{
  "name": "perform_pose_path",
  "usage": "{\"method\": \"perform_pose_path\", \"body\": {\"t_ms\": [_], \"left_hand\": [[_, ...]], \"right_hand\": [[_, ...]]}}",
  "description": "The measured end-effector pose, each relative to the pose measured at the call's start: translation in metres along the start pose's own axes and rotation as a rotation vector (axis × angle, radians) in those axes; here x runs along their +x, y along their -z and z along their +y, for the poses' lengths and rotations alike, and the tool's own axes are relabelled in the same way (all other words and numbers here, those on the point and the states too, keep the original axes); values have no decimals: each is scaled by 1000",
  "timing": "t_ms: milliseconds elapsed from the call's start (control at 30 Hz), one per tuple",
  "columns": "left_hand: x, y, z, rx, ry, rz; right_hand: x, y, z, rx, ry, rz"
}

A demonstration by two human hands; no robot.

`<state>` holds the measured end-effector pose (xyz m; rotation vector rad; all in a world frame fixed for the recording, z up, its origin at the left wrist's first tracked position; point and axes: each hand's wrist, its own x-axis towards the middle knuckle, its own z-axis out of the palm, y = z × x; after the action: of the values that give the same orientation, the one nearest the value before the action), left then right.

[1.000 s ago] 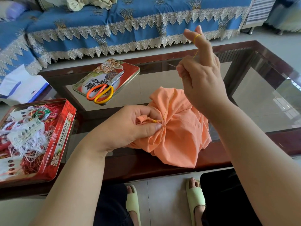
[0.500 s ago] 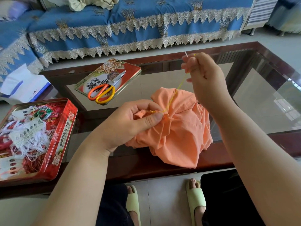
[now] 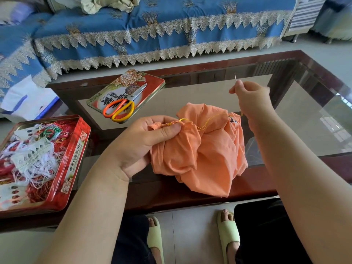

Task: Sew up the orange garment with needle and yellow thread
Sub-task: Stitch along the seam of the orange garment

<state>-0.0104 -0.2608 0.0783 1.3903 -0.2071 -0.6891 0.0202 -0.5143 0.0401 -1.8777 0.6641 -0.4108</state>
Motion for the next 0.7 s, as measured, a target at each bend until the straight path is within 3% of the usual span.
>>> {"method": "perform_pose_path", "body": {"t_ms": [100, 200, 267, 500, 700], "left_hand": [[0, 0, 2, -49, 19, 24], [0, -1, 2, -42, -3, 59], [0, -2, 3, -56, -10, 83], [-1, -3, 3, -70, 32, 111], [4, -1, 1, -101, 10, 268]], "right_hand": [[-19, 2, -17, -2, 280, 52], [-54, -3, -37, 245, 378, -252], [-75, -12, -43, 210, 464, -362], [-102, -41, -35, 33, 664, -135], [-97, -40, -33, -93, 735, 19]]}}
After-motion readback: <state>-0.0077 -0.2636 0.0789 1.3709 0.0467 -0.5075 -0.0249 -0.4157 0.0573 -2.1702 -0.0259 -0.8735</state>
